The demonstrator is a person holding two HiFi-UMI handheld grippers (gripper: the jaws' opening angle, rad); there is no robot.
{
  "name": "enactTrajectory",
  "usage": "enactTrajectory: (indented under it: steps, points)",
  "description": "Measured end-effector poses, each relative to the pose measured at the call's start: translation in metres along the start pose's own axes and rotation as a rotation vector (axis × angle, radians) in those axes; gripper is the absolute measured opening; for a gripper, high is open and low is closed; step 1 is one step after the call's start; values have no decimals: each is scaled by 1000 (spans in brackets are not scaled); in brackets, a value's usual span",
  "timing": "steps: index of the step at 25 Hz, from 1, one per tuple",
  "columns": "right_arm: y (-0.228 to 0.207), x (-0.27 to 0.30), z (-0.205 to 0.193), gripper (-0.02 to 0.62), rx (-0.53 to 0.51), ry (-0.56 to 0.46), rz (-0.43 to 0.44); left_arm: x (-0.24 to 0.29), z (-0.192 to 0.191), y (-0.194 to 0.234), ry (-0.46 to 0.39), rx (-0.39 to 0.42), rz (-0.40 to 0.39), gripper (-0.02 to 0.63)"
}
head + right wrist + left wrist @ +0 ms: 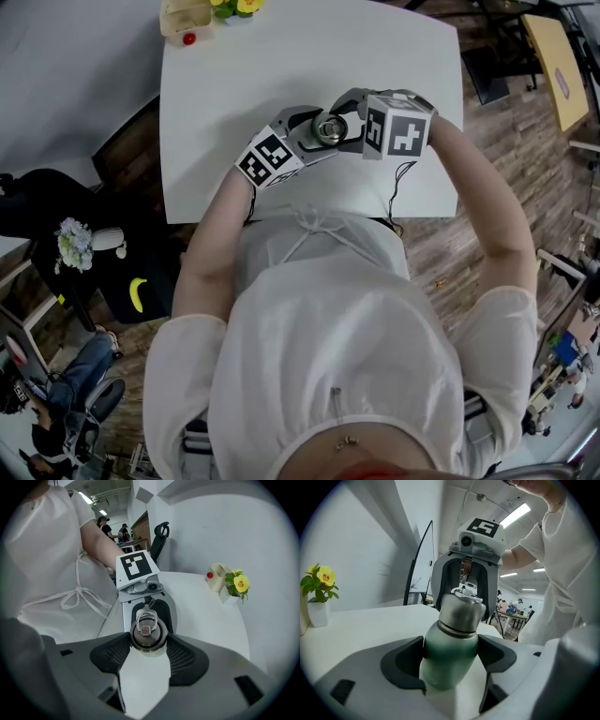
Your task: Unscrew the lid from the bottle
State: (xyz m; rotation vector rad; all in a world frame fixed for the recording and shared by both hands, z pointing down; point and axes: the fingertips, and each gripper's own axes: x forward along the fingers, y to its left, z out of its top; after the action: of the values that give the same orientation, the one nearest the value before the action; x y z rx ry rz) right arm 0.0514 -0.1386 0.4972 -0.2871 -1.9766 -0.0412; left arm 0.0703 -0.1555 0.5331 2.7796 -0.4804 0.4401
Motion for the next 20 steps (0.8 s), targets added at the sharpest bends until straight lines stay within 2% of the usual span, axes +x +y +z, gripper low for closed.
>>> enactTrajectory:
  steps: [11, 16, 20]
  points:
    - [-8, -24, 6, 252, 58, -73, -45, -1, -1, 1, -1, -2, 5, 371]
    - [-10, -34, -7, 252, 136, -112, -87, -1, -1, 0, 4, -2, 6, 371]
    - [-18, -40, -26, 252, 265, -163, -165, -1, 0, -1, 5, -1, 9, 371]
